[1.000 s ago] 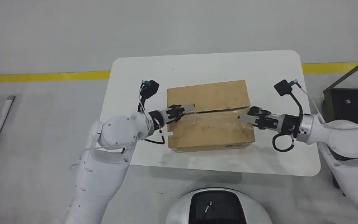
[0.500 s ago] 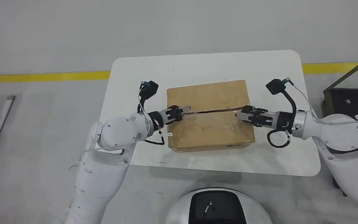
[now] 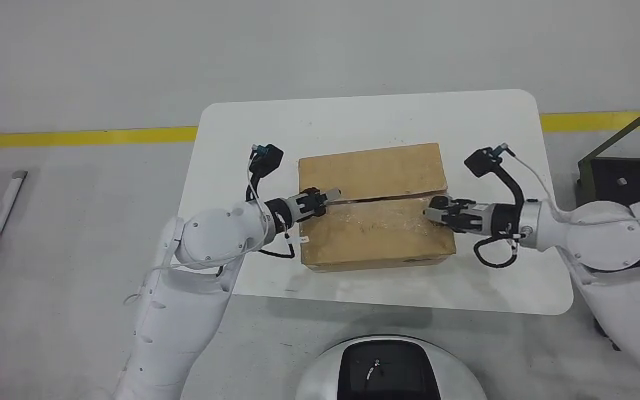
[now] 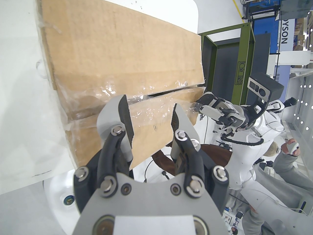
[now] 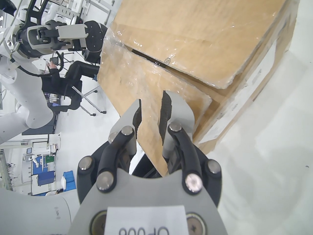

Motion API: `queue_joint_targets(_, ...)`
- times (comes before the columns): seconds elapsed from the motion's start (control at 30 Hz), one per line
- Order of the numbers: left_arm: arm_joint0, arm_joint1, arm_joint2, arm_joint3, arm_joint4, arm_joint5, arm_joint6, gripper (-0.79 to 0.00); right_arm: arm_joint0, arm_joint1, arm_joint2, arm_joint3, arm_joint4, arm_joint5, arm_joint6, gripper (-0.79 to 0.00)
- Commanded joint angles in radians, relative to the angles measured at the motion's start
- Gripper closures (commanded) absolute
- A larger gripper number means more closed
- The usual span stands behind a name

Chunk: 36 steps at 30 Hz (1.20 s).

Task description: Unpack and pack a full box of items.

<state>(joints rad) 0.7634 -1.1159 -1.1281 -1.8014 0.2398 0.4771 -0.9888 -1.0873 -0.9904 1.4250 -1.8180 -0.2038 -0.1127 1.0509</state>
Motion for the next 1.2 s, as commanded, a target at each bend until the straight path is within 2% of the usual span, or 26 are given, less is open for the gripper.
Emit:
queue_joint_targets(0.0, 0.0, 0.0, 0.0, 0.001, -0.001, -0.001, 0.002, -0.36, 0.006, 0.0, -0.009, 0.001, -0.013, 0.009, -0.003, 0.0)
queue_joint_targets(0.3, 0.004, 0.003, -0.012, -0.006, -0.007, 0.002, 0.019, -0.385, 0.044, 0.002, -0.041, -0.016, -0.068, 0.025, -0.016, 0.0)
queue_joint_targets(0.4, 0.008, 0.006, -0.024, -0.013, -0.008, 0.006, 0.029, -0.52, 0.055, 0.005, -0.031, -0.044, -0.075, 0.025, -0.02, 0.0)
queue_joint_targets(0.47, 0.011, 0.007, -0.034, -0.019, -0.01, 0.009, 0.036, -0.573, 0.064, 0.007, -0.021, -0.065, -0.079, 0.022, -0.019, 0.0)
queue_joint_targets(0.57, 0.013, 0.009, -0.048, -0.029, -0.012, 0.013, 0.045, -0.785, 0.081, 0.01, -0.012, -0.093, -0.081, 0.022, -0.015, 0.0)
queue_joint_targets(1.0, 0.025, 0.019, -0.101, -0.083, -0.021, 0.031, 0.07, -0.785, 0.228, 0.013, -0.043, -0.131, -0.085, 0.006, 0.013, 0.0)
queue_joint_targets(1.17, 0.03, 0.021, -0.101, -0.093, -0.024, 0.034, 0.075, -0.785, 0.246, 0.018, -0.066, -0.111, -0.133, 0.012, 0.056, 0.0)
